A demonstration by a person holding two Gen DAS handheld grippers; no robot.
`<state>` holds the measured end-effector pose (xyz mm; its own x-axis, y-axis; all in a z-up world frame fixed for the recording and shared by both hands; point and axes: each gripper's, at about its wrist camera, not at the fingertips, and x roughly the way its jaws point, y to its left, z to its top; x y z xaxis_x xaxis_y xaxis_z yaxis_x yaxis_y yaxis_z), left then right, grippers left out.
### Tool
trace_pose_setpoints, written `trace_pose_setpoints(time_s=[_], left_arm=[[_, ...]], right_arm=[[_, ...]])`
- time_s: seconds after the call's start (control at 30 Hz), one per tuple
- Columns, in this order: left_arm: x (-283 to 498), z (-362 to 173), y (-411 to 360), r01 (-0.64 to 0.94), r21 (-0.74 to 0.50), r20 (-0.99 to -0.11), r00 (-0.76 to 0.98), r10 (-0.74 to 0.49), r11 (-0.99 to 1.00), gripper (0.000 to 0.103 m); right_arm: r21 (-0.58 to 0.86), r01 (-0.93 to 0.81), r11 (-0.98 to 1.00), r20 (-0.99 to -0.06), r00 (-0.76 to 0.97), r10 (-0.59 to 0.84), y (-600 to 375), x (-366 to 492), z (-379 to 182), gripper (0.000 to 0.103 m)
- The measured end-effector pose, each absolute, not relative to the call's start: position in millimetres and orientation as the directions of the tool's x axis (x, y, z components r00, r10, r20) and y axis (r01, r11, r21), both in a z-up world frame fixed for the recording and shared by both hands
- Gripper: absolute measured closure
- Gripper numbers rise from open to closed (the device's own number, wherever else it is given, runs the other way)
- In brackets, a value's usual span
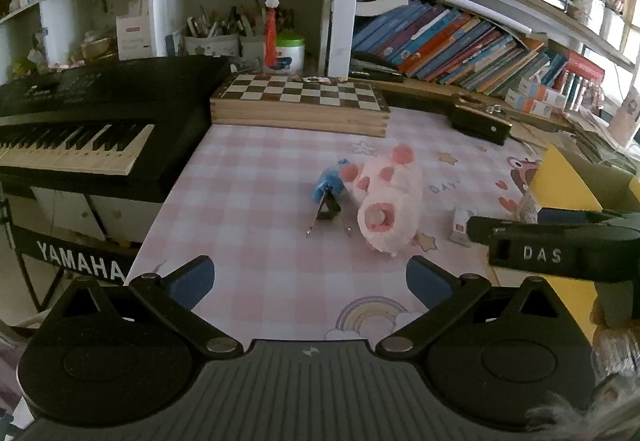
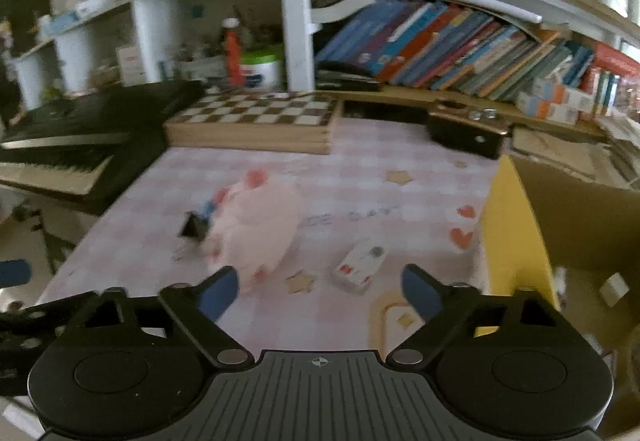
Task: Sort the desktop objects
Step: 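Grasp the blue clip with the left tool while the right tool grasps the white card box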
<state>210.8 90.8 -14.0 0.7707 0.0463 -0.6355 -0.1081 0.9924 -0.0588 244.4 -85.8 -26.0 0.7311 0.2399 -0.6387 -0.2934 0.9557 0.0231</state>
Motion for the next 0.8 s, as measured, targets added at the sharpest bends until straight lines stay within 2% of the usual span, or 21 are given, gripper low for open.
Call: trace_pose_setpoints(time_s=[0.13, 0.27, 0.33, 0.53, 0.6, 0.73, 0.8], left_arm=[[226, -17, 87, -0.099, -0.054, -0.641, 0.766, 0.042, 0.994, 0.0], [245, -20, 91, -0.11, -0.05, -0.63, 0.774, 0.054, 0.993, 0.004], [257, -23, 96, -0.117, -0.054, -0.633, 0.772, 0.056, 0.992, 0.016], [301, -37, 96, -0.102, -0.049, -0.653, 0.756, 0.045, 0.994, 0.04], [314, -43, 93, -0.082, -0.046, -0.664, 0.747, 0.031, 0.996, 0.044], [337, -60, 87, -0.062, -0.022, -0.706, 0.708, 0.028, 0.998, 0.058], [345, -66, 85, -0.058, -0.021, -0.722, 0.691, 0.025, 0.998, 0.062]], right_arm=[[0.032, -0.264, 0.964, -0.666, 0.714, 0.218, -91, 264, -33, 0.029], [0.041, -0.256, 0.966, -0.687, 0.694, 0.214, -92, 281, -40, 0.029], [0.045, -0.249, 0.967, -0.701, 0.682, 0.208, -91, 289, -44, 0.029], [0.067, -0.212, 0.975, -0.74, 0.645, 0.191, -89, 312, -57, 0.036], [0.074, -0.203, 0.976, -0.751, 0.633, 0.189, -89, 318, -61, 0.037], [0.087, -0.195, 0.977, -0.767, 0.612, 0.19, -88, 327, -67, 0.039], [0.089, -0.2, 0.976, -0.772, 0.605, 0.195, -86, 330, -70, 0.042]])
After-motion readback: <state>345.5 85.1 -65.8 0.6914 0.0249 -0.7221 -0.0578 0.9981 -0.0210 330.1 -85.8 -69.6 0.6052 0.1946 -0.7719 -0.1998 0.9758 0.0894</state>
